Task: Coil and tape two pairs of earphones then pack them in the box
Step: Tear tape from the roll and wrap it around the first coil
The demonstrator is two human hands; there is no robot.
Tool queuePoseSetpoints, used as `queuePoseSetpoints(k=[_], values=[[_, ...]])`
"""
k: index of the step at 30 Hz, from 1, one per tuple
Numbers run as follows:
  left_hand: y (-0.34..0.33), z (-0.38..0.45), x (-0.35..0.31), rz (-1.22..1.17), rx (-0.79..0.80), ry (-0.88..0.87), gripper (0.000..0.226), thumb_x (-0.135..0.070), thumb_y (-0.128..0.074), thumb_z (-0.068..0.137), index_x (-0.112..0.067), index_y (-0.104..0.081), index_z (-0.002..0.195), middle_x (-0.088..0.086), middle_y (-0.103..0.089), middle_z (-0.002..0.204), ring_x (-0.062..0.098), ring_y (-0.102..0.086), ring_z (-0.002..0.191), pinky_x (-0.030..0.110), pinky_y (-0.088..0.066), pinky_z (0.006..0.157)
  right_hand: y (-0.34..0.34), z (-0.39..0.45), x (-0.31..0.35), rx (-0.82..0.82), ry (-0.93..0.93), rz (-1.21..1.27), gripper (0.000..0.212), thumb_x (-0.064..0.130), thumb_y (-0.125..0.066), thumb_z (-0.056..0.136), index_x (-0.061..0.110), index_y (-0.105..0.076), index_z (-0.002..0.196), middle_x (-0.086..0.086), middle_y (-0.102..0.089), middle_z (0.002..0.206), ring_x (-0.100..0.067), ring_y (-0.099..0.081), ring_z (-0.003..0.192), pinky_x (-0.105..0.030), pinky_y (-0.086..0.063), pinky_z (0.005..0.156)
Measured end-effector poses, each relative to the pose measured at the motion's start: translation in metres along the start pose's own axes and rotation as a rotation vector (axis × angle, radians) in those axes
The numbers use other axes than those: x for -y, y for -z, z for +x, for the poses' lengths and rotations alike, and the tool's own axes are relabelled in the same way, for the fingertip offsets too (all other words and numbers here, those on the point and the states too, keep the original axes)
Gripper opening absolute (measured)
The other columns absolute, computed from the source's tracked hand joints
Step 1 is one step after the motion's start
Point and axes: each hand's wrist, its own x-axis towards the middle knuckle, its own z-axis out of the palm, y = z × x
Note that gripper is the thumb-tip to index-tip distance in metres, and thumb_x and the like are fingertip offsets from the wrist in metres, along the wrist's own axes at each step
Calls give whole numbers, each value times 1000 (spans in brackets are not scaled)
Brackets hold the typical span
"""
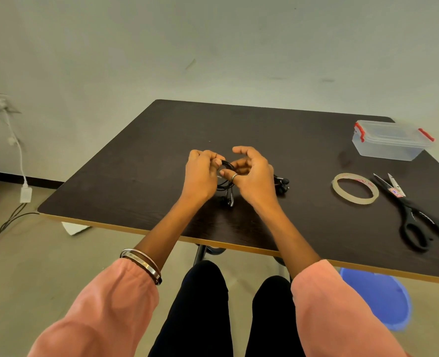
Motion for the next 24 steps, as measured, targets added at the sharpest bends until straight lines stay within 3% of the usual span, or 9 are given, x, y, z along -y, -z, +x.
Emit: queuePoseSetpoints(k=[2, 3, 6, 9, 12, 14, 16, 20, 24], values=[[0, 1, -2, 50, -20, -67, 30, 0, -49, 93, -28, -54, 87, 12, -51, 110, 20, -47, 94, 10, -33, 75, -2, -1, 1, -43, -11, -17, 56, 20, -82, 73, 17, -55, 123, 10, -62, 76, 5, -61, 66, -5, -47, 61], [-1, 1, -5, 58, -59, -72, 32, 1, -47, 94, -30, -49, 83, 6, -50, 104, 14, -47, 91, 9, -36, 73, -3, -2, 1, -61, -17, -17, 57, 19, -82, 73, 18, -54, 123, 10, -62, 75, 5, -61, 66, -5, -47, 60], [-7, 3, -3, -3, -156, 25, 14, 6, -43, 94, -1, -54, 99, -11, -55, 84, -6, -54, 70, 11, -47, 66, -6, -5, -1, -90, -35, -24, 60, 15, -80, 75, 20, -50, 127, 7, -63, 78, -3, -63, 75, -10, -49, 66], [-7, 0, -8, -91, -79, -3, 19, 3, -47, 94, -9, -62, 98, -1, -53, 99, 7, -58, 88, 23, -54, 79, -9, -8, -3, -87, -63, -6, 56, 11, -75, 79, 21, -49, 127, 4, -66, 81, -13, -65, 85, -24, -54, 75], [-2, -4, -12, -279, -67, 38, 21, 0, -48, 95, -15, -63, 95, 0, -63, 92, 11, -64, 82, 23, -55, 74, -9, -9, -4, -90, -80, 15, 53, 13, -76, 80, 22, -50, 125, 1, -67, 84, -15, -66, 86, -33, -57, 77], [0, -6, -10, -404, -52, 47, 19, -1, -49, 96, -13, -63, 96, -3, -65, 87, 2, -66, 74, 15, -53, 68, -9, -9, -5, -98, -77, 24, 52, 14, -77, 79, 23, -51, 124, 1, -67, 86, -14, -66, 86, -32, -57, 76], [1, -7, -8, -472, -5, 48, 19, 0, -49, 96, -11, -64, 98, -2, -67, 86, 0, -67, 73, 17, -54, 69, -8, -9, -6, -102, -65, 28, 52, 14, -77, 79, 23, -52, 124, 2, -67, 88, -11, -66, 85, -26, -57, 74], [3, -9, -4, -509, 49, 22, 22, 2, -49, 95, -12, -65, 100, 5, -68, 93, 14, -67, 85, 32, -57, 78, -7, -13, -6, -83, -31, 72, 52, 8, -76, 79, 22, -53, 123, 2, -69, 87, -4, -68, 82, -13, -53, 70], [3, -10, -2, -531, 56, 27, 26, 0, -51, 95, -14, -56, 116, 11, -67, 89, 22, -68, 85, 35, -56, 82, -7, -14, -6, -76, -36, 111, 52, 6, -75, 79, 19, -53, 125, -1, -70, 87, -5, -69, 82, -19, -56, 73]])
